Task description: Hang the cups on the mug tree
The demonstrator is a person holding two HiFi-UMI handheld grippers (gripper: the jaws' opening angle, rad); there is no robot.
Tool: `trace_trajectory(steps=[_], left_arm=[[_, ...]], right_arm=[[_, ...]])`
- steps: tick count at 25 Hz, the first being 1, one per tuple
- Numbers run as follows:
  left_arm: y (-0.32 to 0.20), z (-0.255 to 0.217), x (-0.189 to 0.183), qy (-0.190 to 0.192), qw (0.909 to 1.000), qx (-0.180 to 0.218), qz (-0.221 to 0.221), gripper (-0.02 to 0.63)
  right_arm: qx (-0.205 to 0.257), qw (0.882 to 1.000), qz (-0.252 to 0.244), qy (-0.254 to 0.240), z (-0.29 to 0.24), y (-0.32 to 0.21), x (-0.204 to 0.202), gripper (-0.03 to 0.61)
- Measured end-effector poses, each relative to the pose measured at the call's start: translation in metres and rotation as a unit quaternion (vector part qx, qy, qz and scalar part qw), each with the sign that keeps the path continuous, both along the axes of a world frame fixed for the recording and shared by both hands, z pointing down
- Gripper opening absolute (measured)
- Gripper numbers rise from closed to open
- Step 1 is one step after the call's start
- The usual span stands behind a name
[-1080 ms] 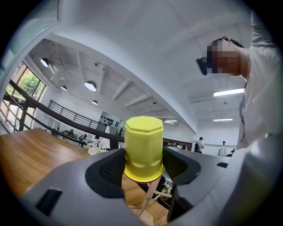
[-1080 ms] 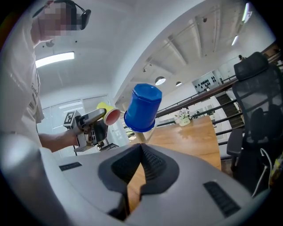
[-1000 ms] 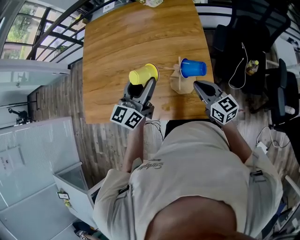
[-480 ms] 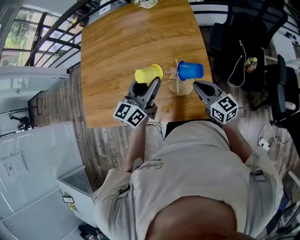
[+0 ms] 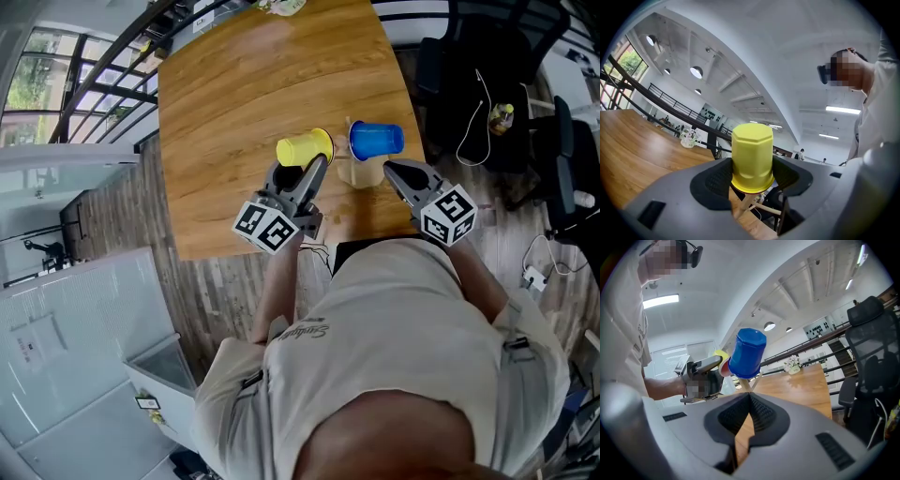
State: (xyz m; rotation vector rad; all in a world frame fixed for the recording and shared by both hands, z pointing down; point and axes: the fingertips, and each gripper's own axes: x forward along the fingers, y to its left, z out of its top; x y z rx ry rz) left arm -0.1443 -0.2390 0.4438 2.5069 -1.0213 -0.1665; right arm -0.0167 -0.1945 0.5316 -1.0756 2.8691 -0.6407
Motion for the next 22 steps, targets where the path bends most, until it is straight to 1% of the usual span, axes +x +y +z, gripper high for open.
trace_trajectory(steps=[6,10,13,20,22], left_arm=[[0.002,0.012,0.006,0.018,0.9996,-0.018,0.009,0.27],[0.003,0.023,0.005,0.013,0.9995,-0.027,0.01,0.268],[0.003,0.036,0.002,0.006,0.9991,-0.041,0.001,0.247],[0.015,0.053,-0.012,0.012,0.9981,-0.06,-0.007,0.141],[0.02,0.056,-0.016,0.014,0.998,-0.062,-0.006,0.093]], right_arm=[[0.001,1.0,0.0,0.001,0.001,0.004,0.001,-0.008],[-0.003,1.0,0.002,0.002,0.002,0.007,0.001,-0.008],[-0.008,1.0,0.006,0.005,0.004,0.01,0.003,-0.008],[-0.005,1.0,0.01,0.013,0.005,0.014,-0.004,-0.008],[-0.002,1.0,0.014,0.018,0.001,0.014,-0.007,-0.008]])
